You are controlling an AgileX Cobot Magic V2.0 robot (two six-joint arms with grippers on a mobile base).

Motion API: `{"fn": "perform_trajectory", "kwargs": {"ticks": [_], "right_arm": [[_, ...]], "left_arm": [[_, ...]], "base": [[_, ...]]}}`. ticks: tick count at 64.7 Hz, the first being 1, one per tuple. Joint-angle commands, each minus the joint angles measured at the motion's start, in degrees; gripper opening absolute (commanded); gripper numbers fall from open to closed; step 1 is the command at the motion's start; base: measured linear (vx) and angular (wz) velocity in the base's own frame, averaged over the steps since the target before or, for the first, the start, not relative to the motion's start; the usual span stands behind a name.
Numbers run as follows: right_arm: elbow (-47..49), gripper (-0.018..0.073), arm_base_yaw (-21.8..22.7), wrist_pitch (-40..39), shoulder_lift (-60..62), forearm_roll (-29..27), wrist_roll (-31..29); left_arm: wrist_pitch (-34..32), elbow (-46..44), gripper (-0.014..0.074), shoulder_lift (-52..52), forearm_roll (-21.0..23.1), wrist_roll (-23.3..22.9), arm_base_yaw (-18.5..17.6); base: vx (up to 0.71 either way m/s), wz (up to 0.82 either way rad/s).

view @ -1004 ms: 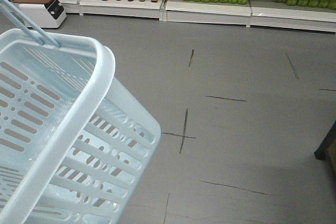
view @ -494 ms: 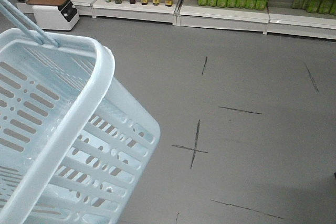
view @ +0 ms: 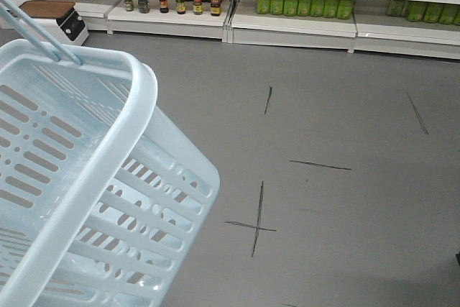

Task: Pick three apples into basket with both arms
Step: 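Drive the base to the apple table, basket held in left gripper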

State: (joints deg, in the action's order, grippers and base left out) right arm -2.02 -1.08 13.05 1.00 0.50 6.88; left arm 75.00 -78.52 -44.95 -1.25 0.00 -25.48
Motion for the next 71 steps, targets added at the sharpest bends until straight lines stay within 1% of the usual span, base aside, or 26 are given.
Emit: {"fn": "perform_trajectory", "kwargs": {"ticks": [1, 49, 71], "right_arm": [[-0.3, -0.0009, 0.4, -4.2, 0.2, 0.1, 0.0], [-0.3, -0.0009, 0.4, -4.2, 0.2, 0.1, 0.0], [-0.3, -0.0009, 0.4, -4.2, 0.2, 0.1, 0.0]], "left_arm": [[-3.3, -1.3, -0.0008, 0.1, 0.4, -0.7, -0.3], [-3.3, -1.3, -0.0008, 0.1, 0.4, -0.7, -0.3], [-3.3, -1.3, -0.0008, 0.1, 0.4, -0.7, -0.3]], "base": [[0.26, -0.14], [0.26, -0.19], [0.25, -0.37]]}}
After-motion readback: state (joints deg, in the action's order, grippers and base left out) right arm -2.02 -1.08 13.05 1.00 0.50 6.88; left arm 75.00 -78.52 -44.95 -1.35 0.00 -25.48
